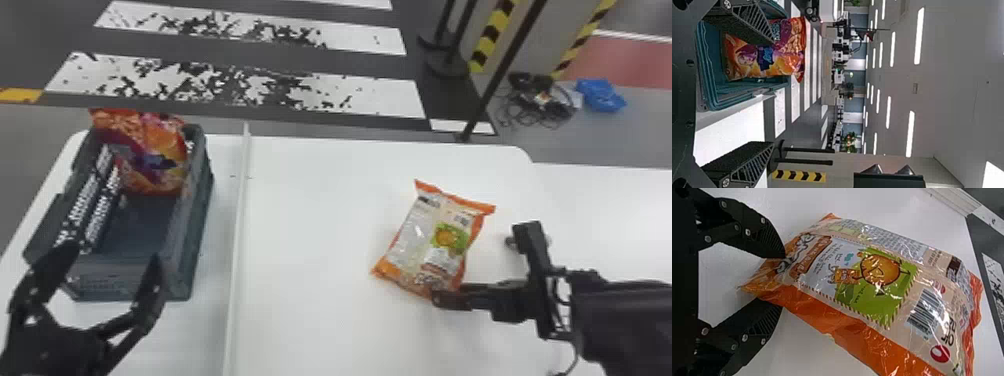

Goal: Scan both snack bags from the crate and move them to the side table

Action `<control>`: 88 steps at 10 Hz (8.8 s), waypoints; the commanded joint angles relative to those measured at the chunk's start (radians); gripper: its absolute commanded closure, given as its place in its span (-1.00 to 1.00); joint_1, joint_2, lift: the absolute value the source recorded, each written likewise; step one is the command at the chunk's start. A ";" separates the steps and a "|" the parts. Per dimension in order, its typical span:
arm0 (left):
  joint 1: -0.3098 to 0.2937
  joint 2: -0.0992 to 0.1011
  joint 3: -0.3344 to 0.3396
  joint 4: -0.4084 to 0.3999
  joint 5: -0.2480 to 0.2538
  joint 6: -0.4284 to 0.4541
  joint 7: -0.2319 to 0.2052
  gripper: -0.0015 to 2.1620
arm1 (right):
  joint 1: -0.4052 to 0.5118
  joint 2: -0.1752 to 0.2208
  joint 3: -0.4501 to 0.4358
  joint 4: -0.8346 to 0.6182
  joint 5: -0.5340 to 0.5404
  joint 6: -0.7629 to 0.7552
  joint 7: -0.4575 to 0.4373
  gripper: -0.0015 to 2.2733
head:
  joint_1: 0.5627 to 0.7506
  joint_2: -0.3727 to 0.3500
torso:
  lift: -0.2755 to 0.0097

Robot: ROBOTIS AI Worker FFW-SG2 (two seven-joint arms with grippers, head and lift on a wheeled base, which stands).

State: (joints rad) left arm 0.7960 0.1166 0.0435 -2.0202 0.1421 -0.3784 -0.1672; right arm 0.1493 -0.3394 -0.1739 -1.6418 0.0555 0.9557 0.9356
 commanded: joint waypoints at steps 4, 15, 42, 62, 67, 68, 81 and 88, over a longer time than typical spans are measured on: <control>0.000 0.000 0.001 0.002 0.001 0.000 0.000 -0.92 | 0.019 0.002 0.017 -0.026 0.064 -0.060 0.008 0.99 | 0.41 -0.35 | 0.40; 0.003 -0.002 0.003 0.000 -0.001 0.000 0.000 -0.92 | 0.065 0.017 -0.457 -0.141 -0.146 -0.094 -0.215 0.99 | 0.41 -0.94 | 0.40; 0.003 0.003 0.007 0.003 0.005 -0.003 -0.003 -0.92 | 0.096 0.094 -0.460 0.014 -0.327 -0.570 -0.667 -0.96 | 0.41 -0.94 | 0.40; 0.028 -0.005 0.007 -0.078 0.050 -0.009 -0.011 -0.92 | 0.486 0.339 0.172 -0.227 -0.028 -1.245 -0.962 -0.94 | 0.41 0.01 | 0.40; -0.023 0.012 0.199 -0.291 0.137 0.359 -0.055 -0.92 | 0.492 0.324 0.171 -0.217 -0.039 -1.263 -0.960 -0.94 | 0.41 0.15 | 0.40; -0.057 0.031 0.243 -0.314 0.148 0.473 -0.055 -0.92 | 0.493 0.321 0.171 -0.217 -0.039 -1.263 -0.960 -0.94 | 0.41 0.18 | 0.40; -0.719 0.264 0.214 0.213 0.136 0.734 -0.189 -0.94 | 0.610 0.340 0.185 -0.302 0.047 -1.248 -0.959 -0.94 | 0.41 0.66 | 0.40; -1.021 0.258 0.050 0.523 -0.091 0.764 -0.353 -0.95 | 0.601 0.340 0.182 -0.276 0.080 -1.199 -0.960 -0.94 | 0.41 0.47 | 0.40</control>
State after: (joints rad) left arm -0.2174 0.3794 0.0920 -1.5010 0.0842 0.3796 -0.5199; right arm 0.7490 0.0000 0.0110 -1.9165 0.1367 -0.2431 -0.0246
